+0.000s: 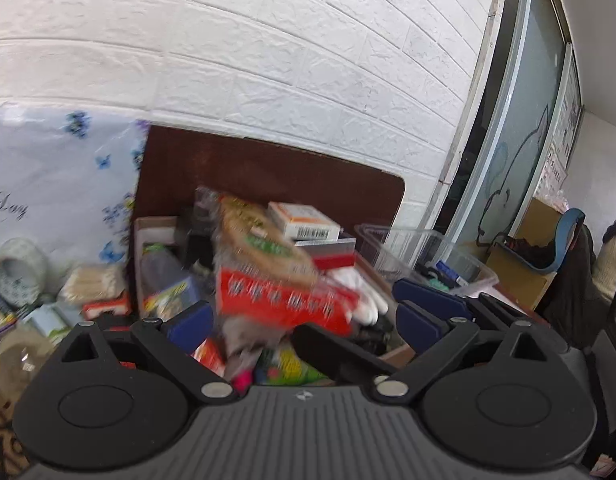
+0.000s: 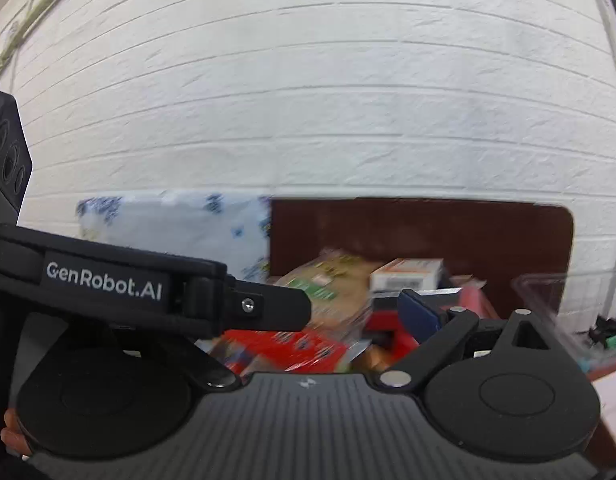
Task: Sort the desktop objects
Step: 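Grasp the brown striped cylinder in the pile with the left tool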
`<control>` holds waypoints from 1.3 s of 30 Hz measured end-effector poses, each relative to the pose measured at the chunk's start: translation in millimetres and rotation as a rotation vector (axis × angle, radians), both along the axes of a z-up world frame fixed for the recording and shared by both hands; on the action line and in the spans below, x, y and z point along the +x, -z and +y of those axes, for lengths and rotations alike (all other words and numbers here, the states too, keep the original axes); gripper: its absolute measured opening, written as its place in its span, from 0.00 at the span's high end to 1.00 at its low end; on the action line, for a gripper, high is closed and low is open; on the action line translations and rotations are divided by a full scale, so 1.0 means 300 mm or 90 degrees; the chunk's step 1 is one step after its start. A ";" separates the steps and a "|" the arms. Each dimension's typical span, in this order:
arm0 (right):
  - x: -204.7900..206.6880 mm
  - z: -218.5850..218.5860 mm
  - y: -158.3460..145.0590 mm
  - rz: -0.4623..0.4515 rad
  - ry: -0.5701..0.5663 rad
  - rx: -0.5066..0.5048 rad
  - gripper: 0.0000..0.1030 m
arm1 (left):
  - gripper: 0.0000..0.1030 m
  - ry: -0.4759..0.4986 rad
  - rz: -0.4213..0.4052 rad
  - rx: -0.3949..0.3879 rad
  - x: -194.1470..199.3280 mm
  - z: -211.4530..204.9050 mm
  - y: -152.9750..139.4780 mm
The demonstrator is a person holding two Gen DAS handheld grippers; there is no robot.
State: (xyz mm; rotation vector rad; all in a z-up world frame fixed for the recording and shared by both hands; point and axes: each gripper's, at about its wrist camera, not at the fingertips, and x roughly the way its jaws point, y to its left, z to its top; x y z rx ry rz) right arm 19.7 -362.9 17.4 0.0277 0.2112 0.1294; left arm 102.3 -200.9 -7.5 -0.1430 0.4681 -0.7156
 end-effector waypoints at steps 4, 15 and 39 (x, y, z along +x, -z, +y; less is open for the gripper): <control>-0.023 0.120 0.075 0.036 -0.052 0.007 0.08 | 0.01 -0.044 0.034 0.004 -0.063 0.120 0.077; 0.010 0.412 0.255 0.153 -0.165 0.053 0.08 | 0.02 -0.202 0.143 0.017 -0.058 0.466 0.271; 0.529 0.910 0.349 0.186 -0.273 -0.104 0.33 | 0.32 -0.369 0.202 -0.049 0.449 0.906 0.328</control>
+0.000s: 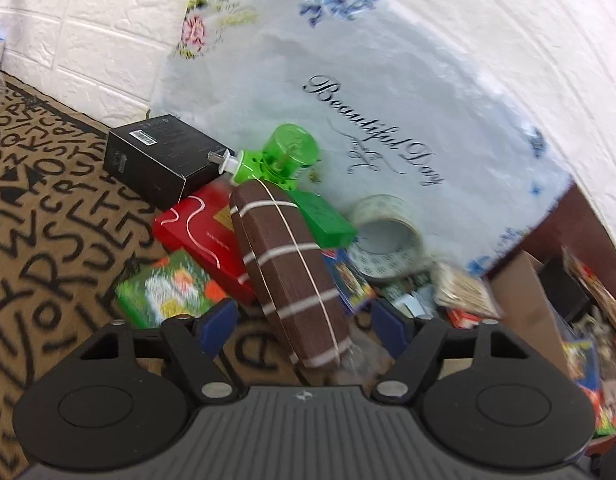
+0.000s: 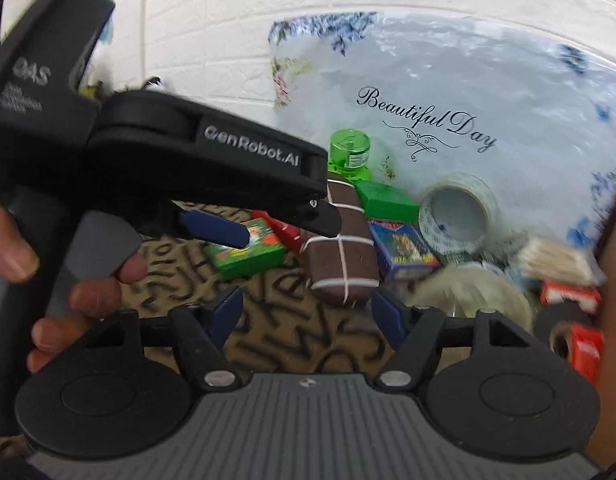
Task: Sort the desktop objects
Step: 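Grasp the brown striped cylinder in the pile with the left tool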
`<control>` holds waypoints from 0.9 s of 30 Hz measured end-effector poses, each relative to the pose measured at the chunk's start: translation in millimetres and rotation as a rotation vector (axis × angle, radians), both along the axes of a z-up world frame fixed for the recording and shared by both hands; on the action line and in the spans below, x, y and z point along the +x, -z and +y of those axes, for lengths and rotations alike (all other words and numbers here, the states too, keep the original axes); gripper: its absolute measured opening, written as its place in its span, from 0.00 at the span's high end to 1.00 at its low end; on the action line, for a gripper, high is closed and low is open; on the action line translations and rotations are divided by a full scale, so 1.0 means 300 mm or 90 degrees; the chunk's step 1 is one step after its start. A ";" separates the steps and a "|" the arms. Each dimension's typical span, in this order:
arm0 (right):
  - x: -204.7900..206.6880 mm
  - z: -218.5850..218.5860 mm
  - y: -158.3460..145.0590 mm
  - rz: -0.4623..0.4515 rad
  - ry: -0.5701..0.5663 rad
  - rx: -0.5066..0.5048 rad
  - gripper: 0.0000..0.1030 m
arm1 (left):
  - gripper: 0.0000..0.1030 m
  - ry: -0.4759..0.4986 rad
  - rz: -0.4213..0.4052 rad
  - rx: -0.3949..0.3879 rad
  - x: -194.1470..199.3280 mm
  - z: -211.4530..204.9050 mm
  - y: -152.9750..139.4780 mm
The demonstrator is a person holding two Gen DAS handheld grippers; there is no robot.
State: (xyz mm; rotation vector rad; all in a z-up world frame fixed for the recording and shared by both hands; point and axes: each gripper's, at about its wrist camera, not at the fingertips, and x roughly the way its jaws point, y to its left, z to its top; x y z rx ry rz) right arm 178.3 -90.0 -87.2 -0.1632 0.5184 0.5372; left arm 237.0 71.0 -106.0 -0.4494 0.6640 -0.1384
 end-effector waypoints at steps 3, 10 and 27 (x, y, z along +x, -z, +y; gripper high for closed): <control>0.076 0.032 0.028 0.008 0.010 -0.003 0.34 | 0.41 -0.002 0.024 0.002 0.079 0.024 0.030; 0.173 0.123 0.070 -0.022 0.041 -0.090 0.35 | 0.40 0.002 0.035 -0.018 0.174 0.058 0.068; -0.064 -0.051 -0.003 0.084 0.013 -0.018 0.40 | 0.47 0.071 0.062 -0.039 -0.142 -0.080 0.017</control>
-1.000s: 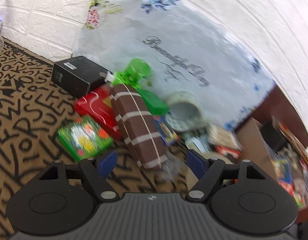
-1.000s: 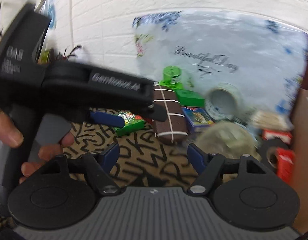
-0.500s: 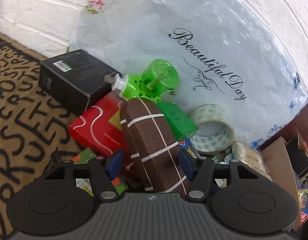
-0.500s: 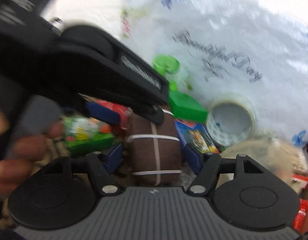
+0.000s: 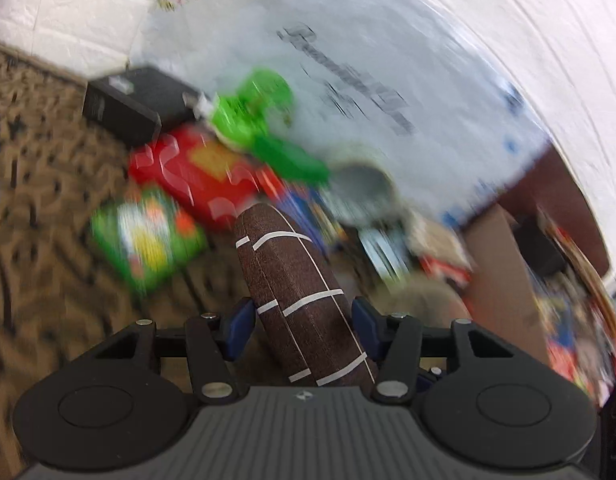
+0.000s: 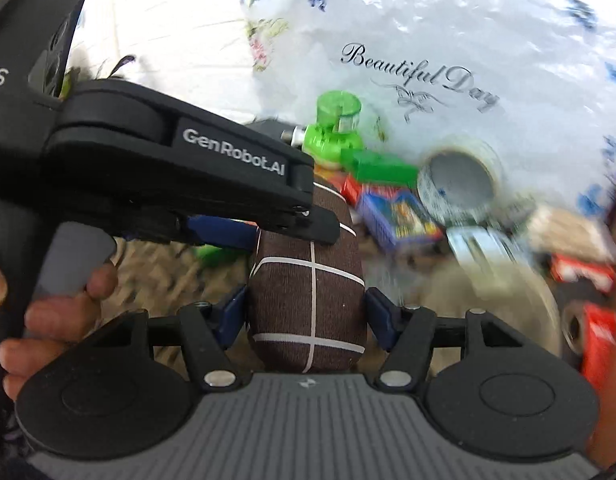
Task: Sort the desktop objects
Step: 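Grasp the brown striped cylinder in the pile with the left tool, then carry the brown cylinder with the left tool and place it on the shelf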
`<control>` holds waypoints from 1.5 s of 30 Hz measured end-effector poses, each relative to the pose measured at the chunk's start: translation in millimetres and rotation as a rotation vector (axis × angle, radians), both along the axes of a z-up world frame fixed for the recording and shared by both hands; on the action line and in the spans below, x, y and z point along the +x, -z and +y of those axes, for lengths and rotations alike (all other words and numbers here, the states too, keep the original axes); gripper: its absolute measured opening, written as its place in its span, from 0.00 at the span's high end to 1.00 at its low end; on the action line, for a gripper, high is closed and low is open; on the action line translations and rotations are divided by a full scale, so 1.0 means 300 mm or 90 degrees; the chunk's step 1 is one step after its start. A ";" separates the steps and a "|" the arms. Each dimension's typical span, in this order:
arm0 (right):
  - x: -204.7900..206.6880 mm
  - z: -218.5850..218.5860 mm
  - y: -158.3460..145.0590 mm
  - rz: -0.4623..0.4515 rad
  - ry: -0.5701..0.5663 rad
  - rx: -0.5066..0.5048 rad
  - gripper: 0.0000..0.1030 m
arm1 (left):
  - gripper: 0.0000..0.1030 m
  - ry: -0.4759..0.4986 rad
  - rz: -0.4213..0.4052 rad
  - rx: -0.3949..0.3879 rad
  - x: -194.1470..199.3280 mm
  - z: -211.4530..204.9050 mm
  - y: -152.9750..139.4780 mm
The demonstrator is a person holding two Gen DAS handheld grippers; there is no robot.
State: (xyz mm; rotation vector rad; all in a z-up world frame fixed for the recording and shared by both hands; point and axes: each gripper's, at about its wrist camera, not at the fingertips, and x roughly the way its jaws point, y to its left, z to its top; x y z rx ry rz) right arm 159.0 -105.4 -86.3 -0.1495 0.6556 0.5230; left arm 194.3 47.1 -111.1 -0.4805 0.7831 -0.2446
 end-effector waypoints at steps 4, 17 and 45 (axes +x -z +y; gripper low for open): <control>-0.199 -0.126 0.008 0.025 0.021 0.002 0.40 | 0.47 0.056 0.033 -0.022 -0.157 -0.099 0.023; -0.555 -0.366 0.088 0.089 0.112 0.066 0.37 | 0.38 0.151 0.096 0.017 -0.344 -0.322 0.105; -0.688 -0.567 -0.224 -0.161 0.205 0.111 0.42 | 0.42 0.262 -0.196 0.067 -0.480 -0.584 -0.381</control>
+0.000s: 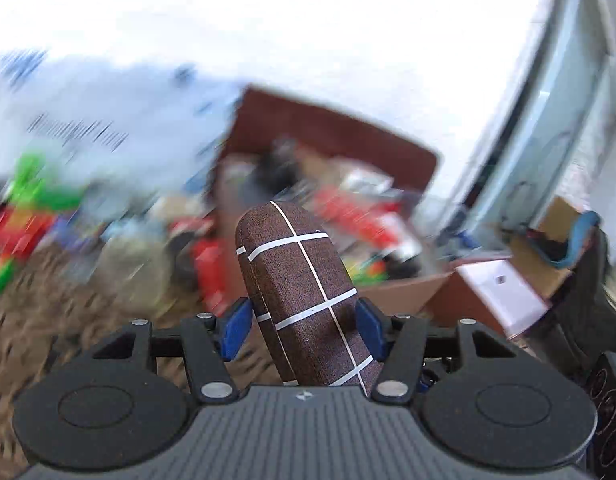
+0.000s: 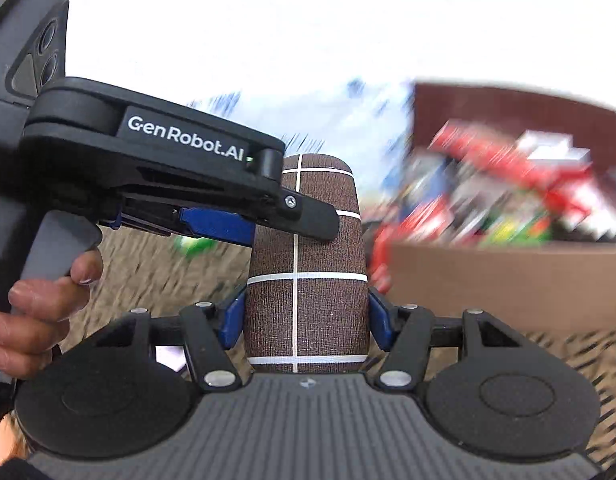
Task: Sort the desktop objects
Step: 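Carry the brown cylinder with the left tool and place it on the shelf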
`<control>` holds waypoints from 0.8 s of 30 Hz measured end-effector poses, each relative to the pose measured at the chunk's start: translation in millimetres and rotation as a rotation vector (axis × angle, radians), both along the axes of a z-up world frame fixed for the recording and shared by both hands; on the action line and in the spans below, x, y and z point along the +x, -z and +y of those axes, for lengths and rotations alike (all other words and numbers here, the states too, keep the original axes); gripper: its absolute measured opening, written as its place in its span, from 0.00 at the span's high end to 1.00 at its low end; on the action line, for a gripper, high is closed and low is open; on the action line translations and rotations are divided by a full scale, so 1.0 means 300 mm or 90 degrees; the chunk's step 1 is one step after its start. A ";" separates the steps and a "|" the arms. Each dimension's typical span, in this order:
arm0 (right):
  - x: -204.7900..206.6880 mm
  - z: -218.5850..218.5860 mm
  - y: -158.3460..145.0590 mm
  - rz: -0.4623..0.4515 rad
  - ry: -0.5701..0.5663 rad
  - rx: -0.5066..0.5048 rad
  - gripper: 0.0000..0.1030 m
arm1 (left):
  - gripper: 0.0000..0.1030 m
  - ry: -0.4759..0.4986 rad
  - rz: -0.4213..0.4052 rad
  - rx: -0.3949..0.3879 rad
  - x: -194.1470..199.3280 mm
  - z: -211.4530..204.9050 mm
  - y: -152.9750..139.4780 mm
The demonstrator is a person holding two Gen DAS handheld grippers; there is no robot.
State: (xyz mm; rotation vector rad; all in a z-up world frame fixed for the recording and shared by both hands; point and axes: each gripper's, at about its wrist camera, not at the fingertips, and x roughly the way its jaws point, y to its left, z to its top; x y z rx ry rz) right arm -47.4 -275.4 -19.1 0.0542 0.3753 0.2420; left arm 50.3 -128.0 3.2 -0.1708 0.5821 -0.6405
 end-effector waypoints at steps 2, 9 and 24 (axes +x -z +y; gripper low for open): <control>-0.014 -0.061 -0.049 -0.039 0.038 0.000 0.42 | 0.43 0.032 -0.036 -0.001 0.007 -0.088 -0.064; 0.010 -0.311 -0.144 -0.110 0.196 0.045 0.42 | 0.44 0.144 -0.082 0.014 0.128 -0.433 -0.191; 0.341 -0.614 0.017 -0.030 0.402 0.151 0.42 | 0.45 0.187 -0.003 0.056 0.442 -0.791 -0.058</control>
